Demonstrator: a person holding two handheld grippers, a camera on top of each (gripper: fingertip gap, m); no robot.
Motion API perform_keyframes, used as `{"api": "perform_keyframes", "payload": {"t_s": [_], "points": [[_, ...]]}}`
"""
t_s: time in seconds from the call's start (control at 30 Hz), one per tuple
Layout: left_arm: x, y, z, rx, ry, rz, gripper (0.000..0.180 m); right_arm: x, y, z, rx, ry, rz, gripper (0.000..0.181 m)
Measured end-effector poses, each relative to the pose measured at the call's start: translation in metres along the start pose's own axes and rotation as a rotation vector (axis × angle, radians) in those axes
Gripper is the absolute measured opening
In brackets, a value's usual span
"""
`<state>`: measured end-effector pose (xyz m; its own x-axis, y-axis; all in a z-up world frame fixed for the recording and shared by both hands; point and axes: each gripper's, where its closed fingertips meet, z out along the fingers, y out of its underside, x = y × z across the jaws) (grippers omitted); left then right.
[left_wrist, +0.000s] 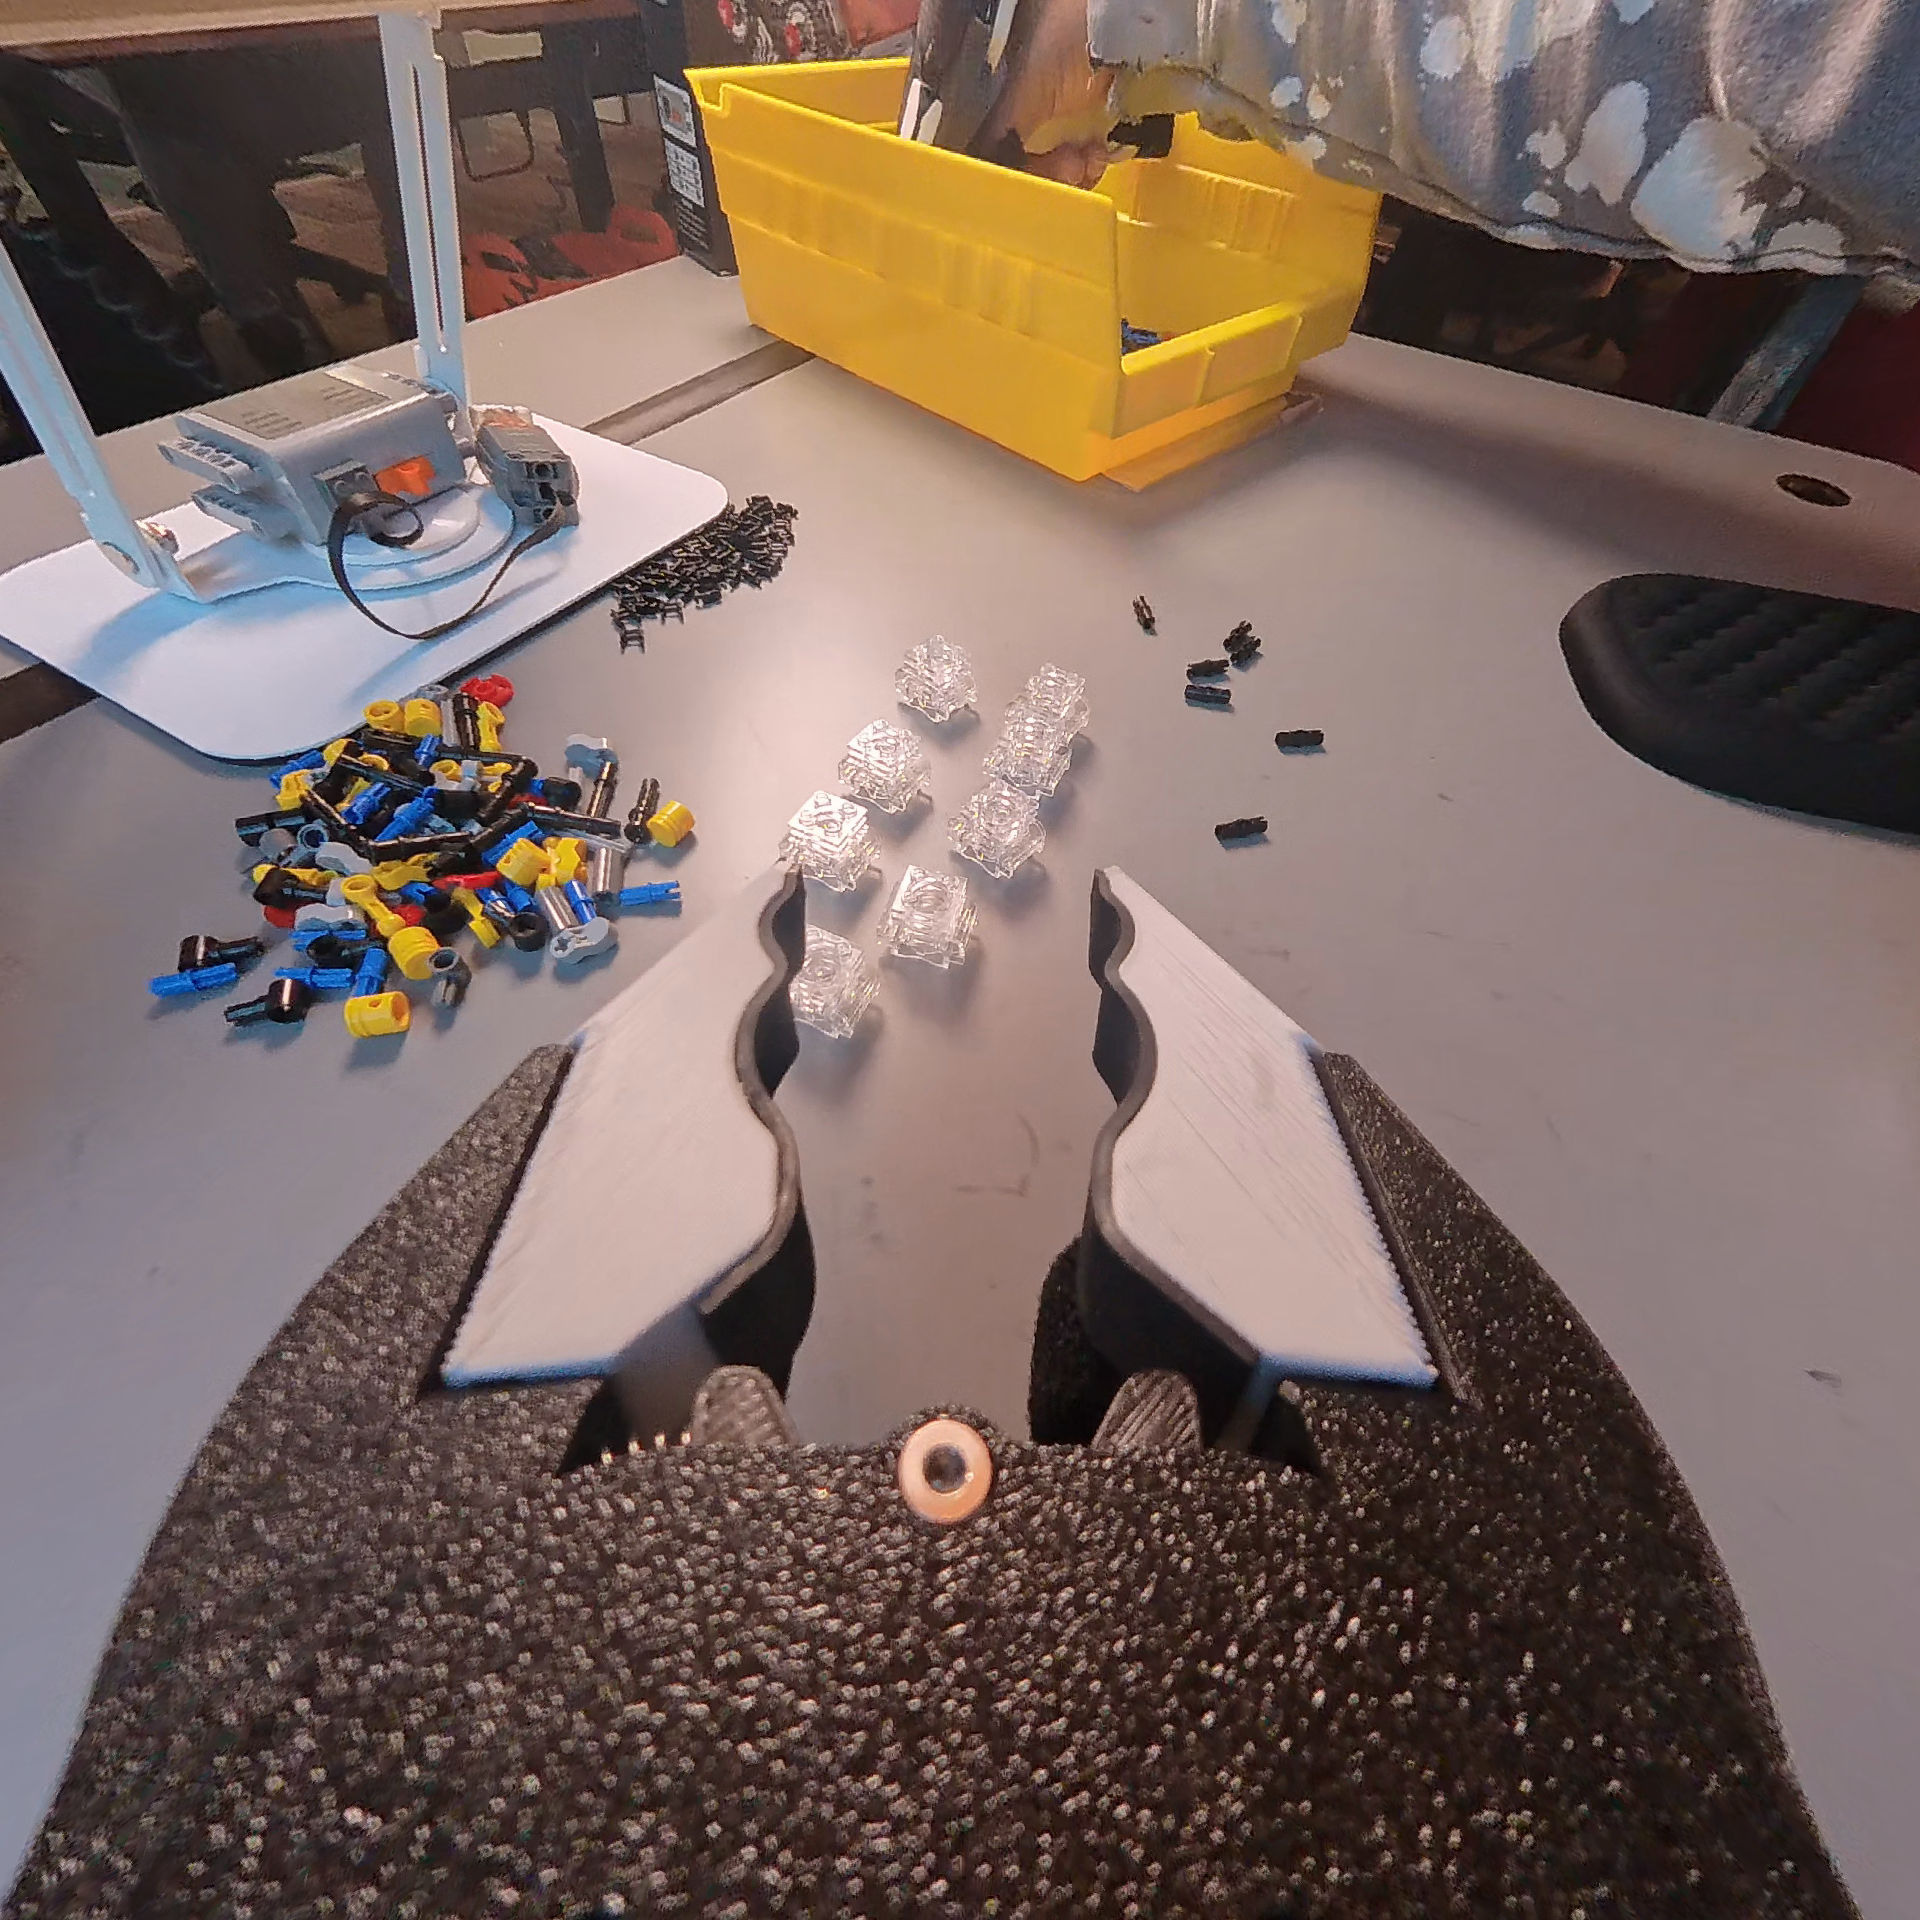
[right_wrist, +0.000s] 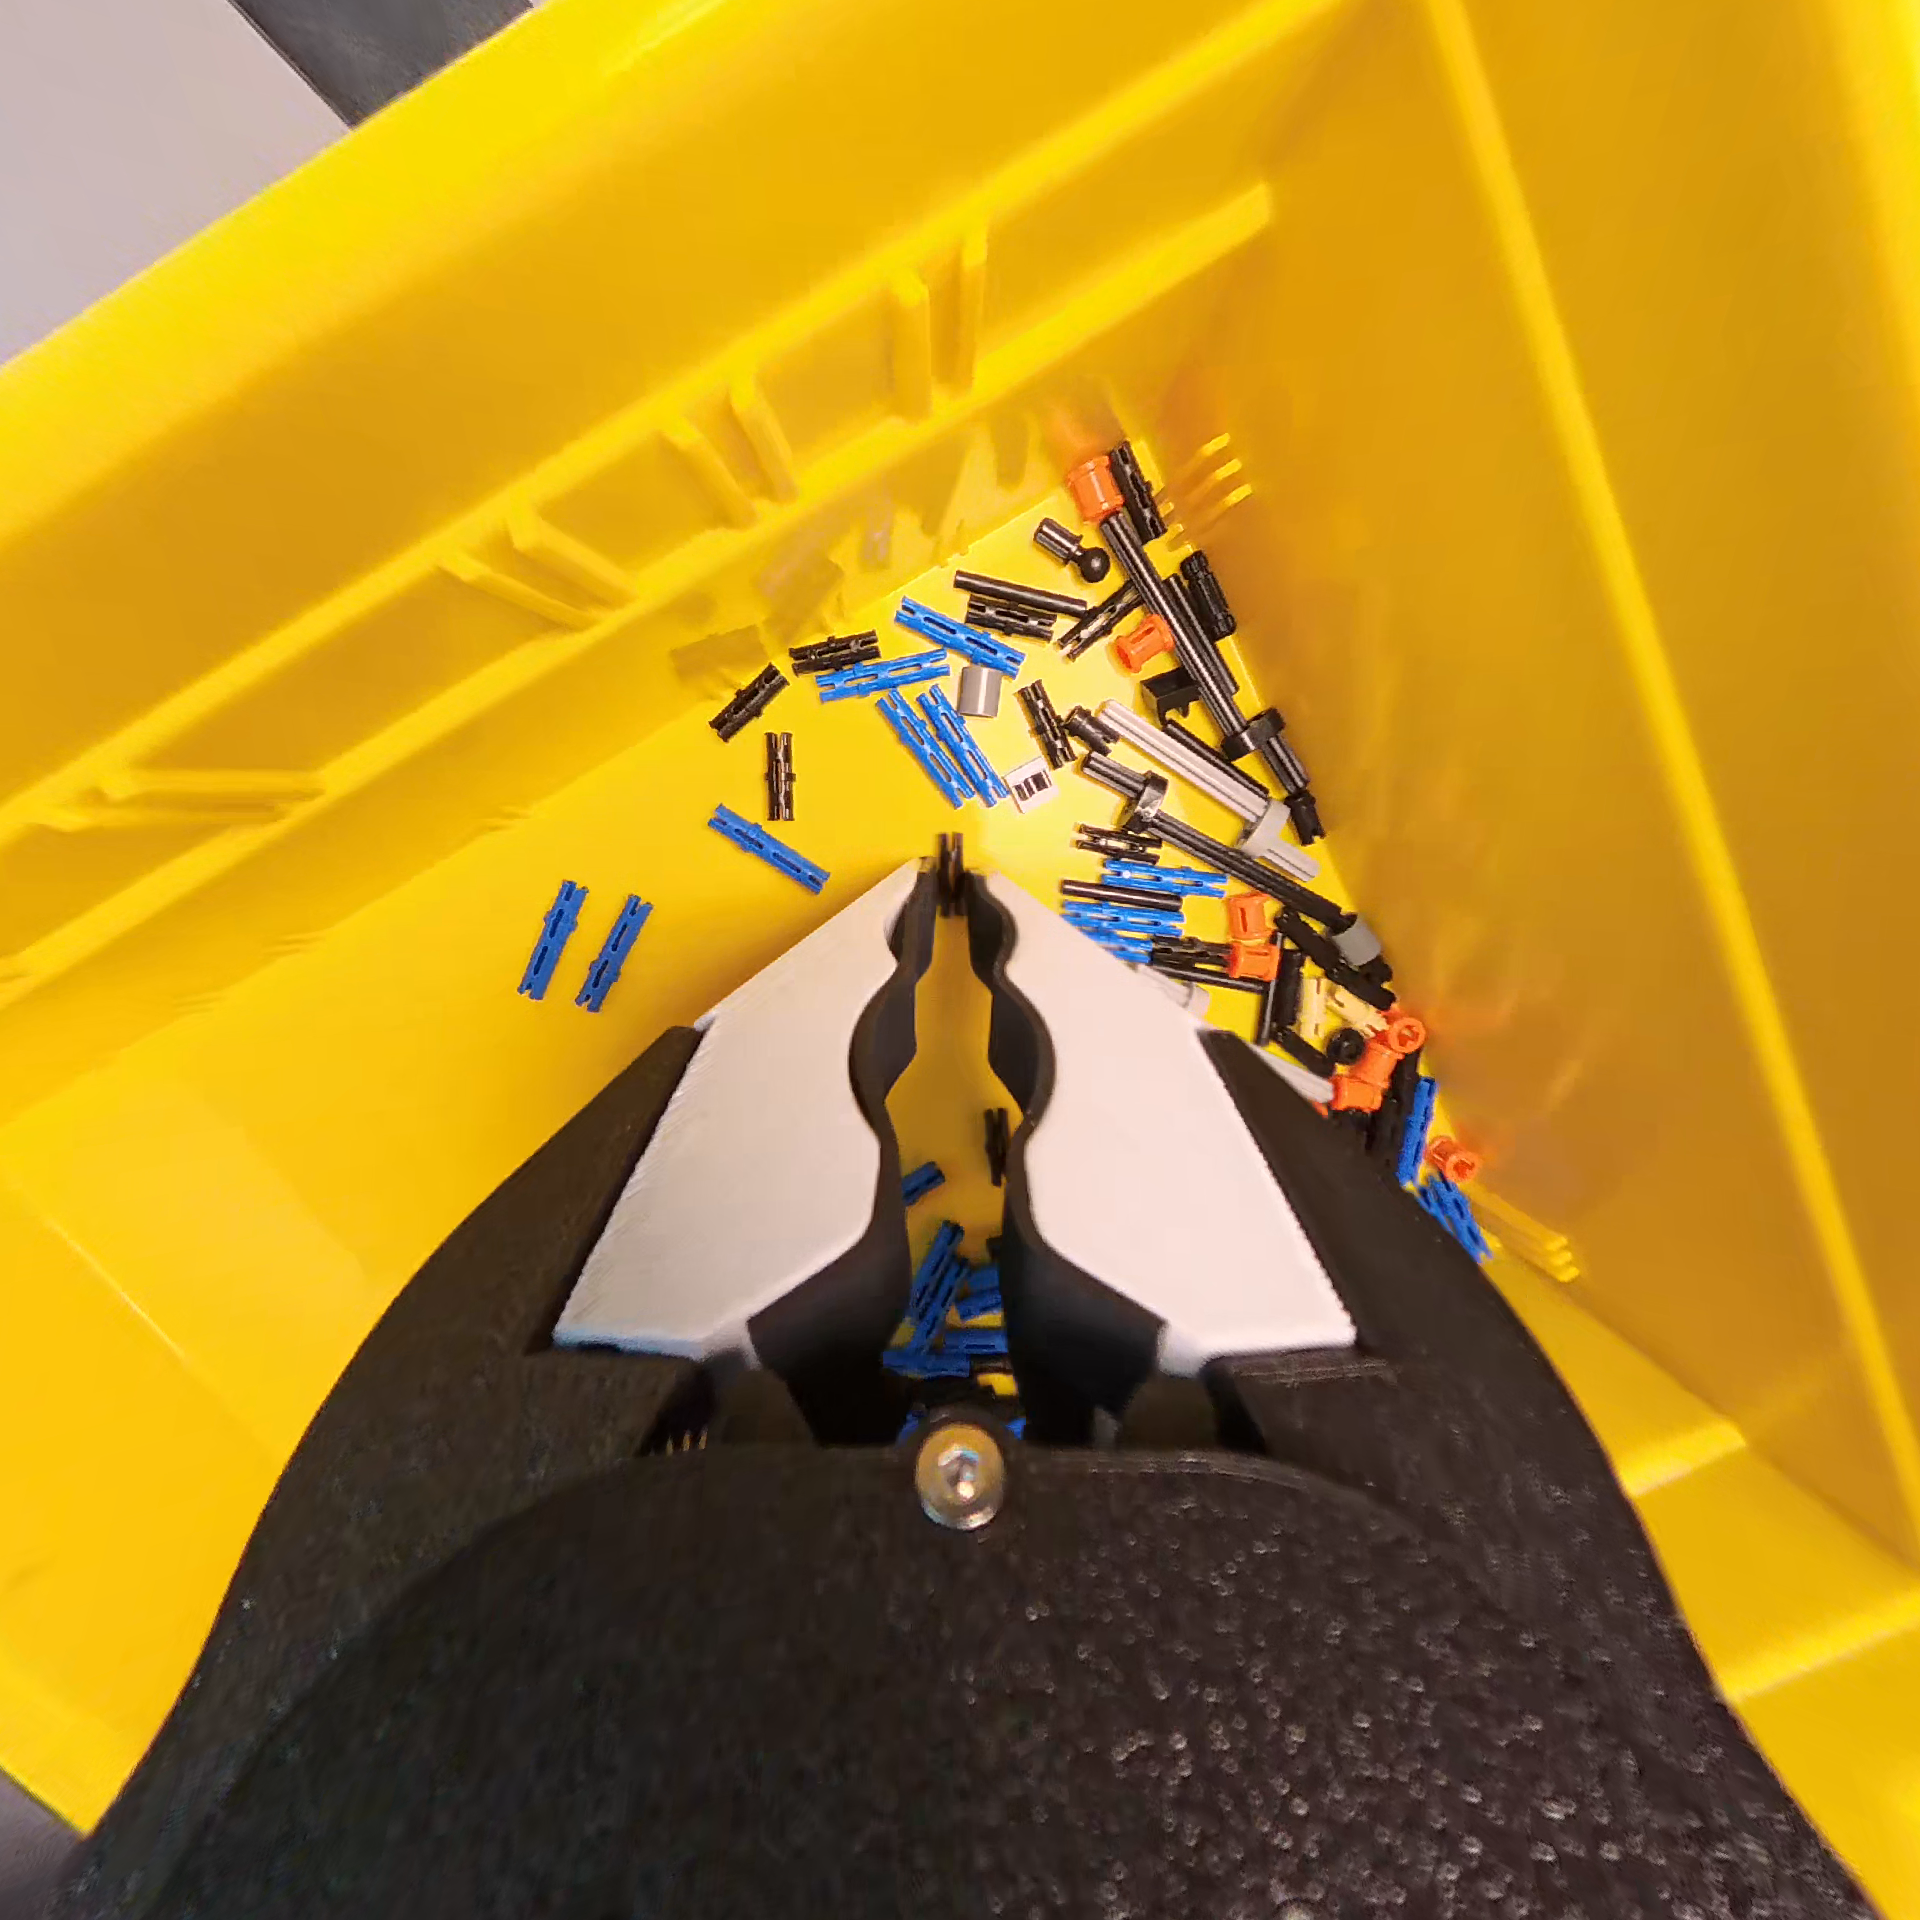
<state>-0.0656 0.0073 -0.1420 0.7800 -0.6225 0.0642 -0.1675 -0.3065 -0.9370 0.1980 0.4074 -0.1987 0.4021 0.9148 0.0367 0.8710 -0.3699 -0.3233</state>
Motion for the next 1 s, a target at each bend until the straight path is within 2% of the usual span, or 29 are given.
{"api": "perform_keyframes", "payload": {"t_s": [0.13,0.23,0.3,0.4,0.5,0.8,0.87,1.0], "points": [[-0.001,-0.002,-0.002,0.012,-0.003,-0.007,0.053,-0.005,0.001,-0.015,0.028,0.038,-0.035,0.005],[-0.001,-0.002,-0.003,0.013,-0.009,-0.002,0.053,-0.052,-0.023,-0.072,0.283,0.015,-0.08,0.005],[0.0,-0.003,-0.004,0.015,-0.007,0.002,0.053,-0.106,-0.015,-0.11,0.359,0.026,-0.209,0.005],[0.002,-0.003,-0.002,0.015,0.009,0.001,0.053,-0.201,0.014,-0.129,0.372,-0.026,-0.387,0.004],[0.006,-0.002,0.001,0.005,0.022,0.01,0.053,-0.266,0.042,-0.104,0.296,-0.049,-0.473,0.005],[0.011,-0.005,-0.001,0.006,0.003,0.047,0.053,-0.3,0.065,-0.029,0.183,-0.144,-0.409,0.01],[0.01,-0.006,-0.001,0.009,0.001,0.045,0.053,-0.297,0.055,-0.046,0.232,-0.155,-0.417,0.018],[0.008,-0.002,0.0,0.002,0.004,0.032,0.053,-0.239,-0.002,-0.131,0.465,-0.102,-0.3,0.013]]}}
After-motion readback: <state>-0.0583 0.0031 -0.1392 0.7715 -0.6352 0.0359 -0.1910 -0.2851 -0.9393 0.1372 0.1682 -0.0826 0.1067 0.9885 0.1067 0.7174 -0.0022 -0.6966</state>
